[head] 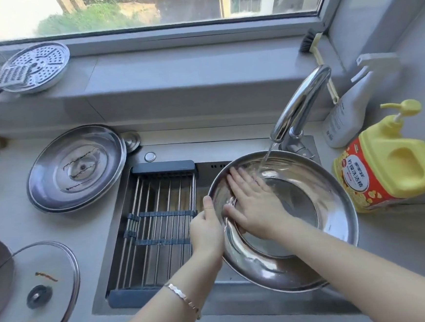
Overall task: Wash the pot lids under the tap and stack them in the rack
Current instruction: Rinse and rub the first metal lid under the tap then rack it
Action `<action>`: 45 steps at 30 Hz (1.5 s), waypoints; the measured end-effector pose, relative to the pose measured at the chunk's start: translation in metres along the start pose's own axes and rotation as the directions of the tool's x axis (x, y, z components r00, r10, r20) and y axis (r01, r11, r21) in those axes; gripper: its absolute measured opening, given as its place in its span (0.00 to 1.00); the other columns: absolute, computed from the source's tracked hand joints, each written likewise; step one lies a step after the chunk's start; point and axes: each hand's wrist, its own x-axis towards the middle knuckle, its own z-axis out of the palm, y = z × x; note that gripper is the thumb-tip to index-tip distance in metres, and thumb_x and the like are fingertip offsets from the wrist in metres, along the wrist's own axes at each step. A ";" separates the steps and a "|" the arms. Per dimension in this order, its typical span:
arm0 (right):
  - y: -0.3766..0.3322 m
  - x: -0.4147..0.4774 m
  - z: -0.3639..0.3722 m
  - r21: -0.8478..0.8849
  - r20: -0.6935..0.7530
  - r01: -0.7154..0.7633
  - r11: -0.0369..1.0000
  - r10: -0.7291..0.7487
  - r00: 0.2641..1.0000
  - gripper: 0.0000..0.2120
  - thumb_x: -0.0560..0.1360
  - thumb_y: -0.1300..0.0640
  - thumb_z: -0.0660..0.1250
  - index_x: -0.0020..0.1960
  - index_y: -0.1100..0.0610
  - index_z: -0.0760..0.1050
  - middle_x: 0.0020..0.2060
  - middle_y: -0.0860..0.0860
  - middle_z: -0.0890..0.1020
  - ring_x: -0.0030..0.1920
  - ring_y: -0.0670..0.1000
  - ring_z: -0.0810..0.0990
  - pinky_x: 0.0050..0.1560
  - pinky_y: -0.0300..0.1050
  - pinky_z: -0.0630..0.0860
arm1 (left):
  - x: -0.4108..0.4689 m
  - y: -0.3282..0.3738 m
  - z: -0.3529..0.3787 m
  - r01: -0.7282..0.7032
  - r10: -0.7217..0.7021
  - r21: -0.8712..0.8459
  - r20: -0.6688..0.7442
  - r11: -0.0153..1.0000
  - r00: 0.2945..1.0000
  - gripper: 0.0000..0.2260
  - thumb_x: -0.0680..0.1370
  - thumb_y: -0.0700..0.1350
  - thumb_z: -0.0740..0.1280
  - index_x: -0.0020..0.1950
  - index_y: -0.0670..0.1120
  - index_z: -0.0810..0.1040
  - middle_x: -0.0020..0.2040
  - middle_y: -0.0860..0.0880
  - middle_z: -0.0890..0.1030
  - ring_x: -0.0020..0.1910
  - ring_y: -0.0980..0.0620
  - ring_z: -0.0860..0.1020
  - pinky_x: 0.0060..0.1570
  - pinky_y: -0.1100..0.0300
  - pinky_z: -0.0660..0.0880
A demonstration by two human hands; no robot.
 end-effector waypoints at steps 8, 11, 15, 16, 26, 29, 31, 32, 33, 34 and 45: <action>-0.041 0.020 -0.005 0.029 -0.062 -0.281 0.959 0.283 0.957 0.31 0.80 0.47 0.43 0.74 0.64 0.37 0.74 0.60 0.37 0.75 0.55 0.35 0.68 0.45 0.26 | -0.004 0.004 0.009 -0.003 0.000 -0.151 -0.021 0.989 1.000 0.22 0.80 0.56 0.55 0.32 0.47 0.75 0.31 0.51 0.77 0.33 0.55 0.74 0.37 0.59 0.71; -0.045 0.009 -0.006 0.041 0.020 0.173 0.984 -0.174 0.985 0.31 0.76 0.49 0.38 0.75 0.61 0.41 0.76 0.57 0.44 0.76 0.52 0.41 0.68 0.40 0.27 | 0.013 0.008 0.003 0.030 -0.040 -0.305 -0.026 0.952 0.999 0.20 0.80 0.56 0.55 0.40 0.46 0.77 0.38 0.50 0.81 0.42 0.52 0.80 0.47 0.59 0.76; -0.030 -0.022 -0.016 0.086 0.197 0.415 0.906 -0.424 0.884 0.28 0.80 0.47 0.40 0.76 0.59 0.51 0.75 0.53 0.53 0.75 0.48 0.48 0.72 0.40 0.35 | 0.038 0.006 -0.011 -0.042 -0.004 -0.366 -0.124 0.930 0.992 0.28 0.76 0.65 0.56 0.45 0.41 0.80 0.44 0.43 0.84 0.46 0.45 0.82 0.53 0.50 0.77; -0.024 -0.032 -0.016 0.070 0.238 0.435 0.898 -0.438 0.867 0.29 0.80 0.45 0.37 0.75 0.59 0.53 0.75 0.51 0.54 0.75 0.47 0.50 0.73 0.40 0.41 | 0.040 0.008 -0.014 -0.074 0.013 -0.335 -0.179 0.939 0.984 0.27 0.76 0.64 0.55 0.42 0.42 0.78 0.41 0.46 0.82 0.42 0.47 0.80 0.50 0.53 0.77; -0.026 -0.049 0.022 -0.120 0.055 -0.051 0.992 0.058 0.997 0.42 0.52 0.45 0.73 0.63 0.62 0.74 0.62 0.61 0.76 0.62 0.59 0.76 0.67 0.54 0.64 | 0.032 0.031 -0.018 -0.249 0.168 -0.129 -0.448 0.960 0.878 0.24 0.80 0.56 0.54 0.27 0.48 0.55 0.26 0.51 0.59 0.27 0.54 0.58 0.30 0.59 0.58; -0.035 -0.054 0.025 0.026 0.049 0.168 0.986 -0.169 0.984 0.40 0.56 0.53 0.71 0.67 0.60 0.69 0.66 0.58 0.73 0.66 0.56 0.73 0.63 0.52 0.69 | 0.033 0.026 -0.019 -0.257 0.184 -0.102 -0.459 0.961 0.869 0.25 0.80 0.56 0.55 0.27 0.46 0.55 0.26 0.49 0.59 0.27 0.53 0.58 0.30 0.58 0.57; -0.004 -0.052 0.015 -0.097 0.034 0.093 0.991 -0.090 0.995 0.40 0.52 0.54 0.74 0.64 0.58 0.73 0.64 0.54 0.76 0.63 0.53 0.75 0.66 0.46 0.67 | 0.034 0.024 -0.025 -0.263 0.187 -0.100 -0.472 0.960 0.862 0.25 0.80 0.56 0.55 0.27 0.46 0.55 0.26 0.49 0.58 0.27 0.52 0.58 0.30 0.58 0.57; 0.010 -0.051 0.011 -0.137 0.022 -0.004 0.991 0.007 1.000 0.40 0.48 0.56 0.76 0.61 0.59 0.76 0.62 0.54 0.78 0.61 0.53 0.77 0.68 0.46 0.62 | 0.035 0.023 -0.027 -0.253 0.178 -0.099 -0.475 0.962 0.862 0.25 0.80 0.56 0.55 0.27 0.45 0.55 0.26 0.49 0.58 0.27 0.52 0.57 0.29 0.58 0.56; 0.018 -0.049 0.009 -0.149 0.014 -0.066 0.987 0.069 0.998 0.40 0.46 0.58 0.77 0.59 0.60 0.78 0.60 0.55 0.79 0.60 0.54 0.79 0.68 0.48 0.57 | 0.035 0.022 -0.028 -0.234 0.159 -0.103 -0.475 0.967 0.865 0.25 0.80 0.56 0.55 0.27 0.45 0.55 0.25 0.49 0.57 0.27 0.52 0.57 0.29 0.58 0.56; 0.018 -0.047 0.009 -0.156 0.037 -0.093 0.983 0.100 0.994 0.39 0.45 0.58 0.78 0.57 0.61 0.79 0.58 0.57 0.80 0.58 0.55 0.79 0.68 0.48 0.53 | 0.035 0.021 -0.027 -0.213 0.139 -0.105 -0.474 0.971 0.869 0.26 0.80 0.57 0.55 0.27 0.45 0.55 0.25 0.48 0.57 0.27 0.52 0.57 0.29 0.58 0.55; 0.026 -0.041 0.008 0.061 0.210 -0.236 0.970 0.219 0.953 0.58 0.57 0.24 0.21 0.75 0.62 0.38 0.75 0.57 0.39 0.75 0.51 0.37 0.71 0.43 0.33 | 0.027 0.016 -0.033 -0.183 0.190 0.055 -0.294 0.982 0.937 0.24 0.81 0.55 0.54 0.28 0.44 0.57 0.26 0.47 0.61 0.27 0.51 0.60 0.29 0.57 0.59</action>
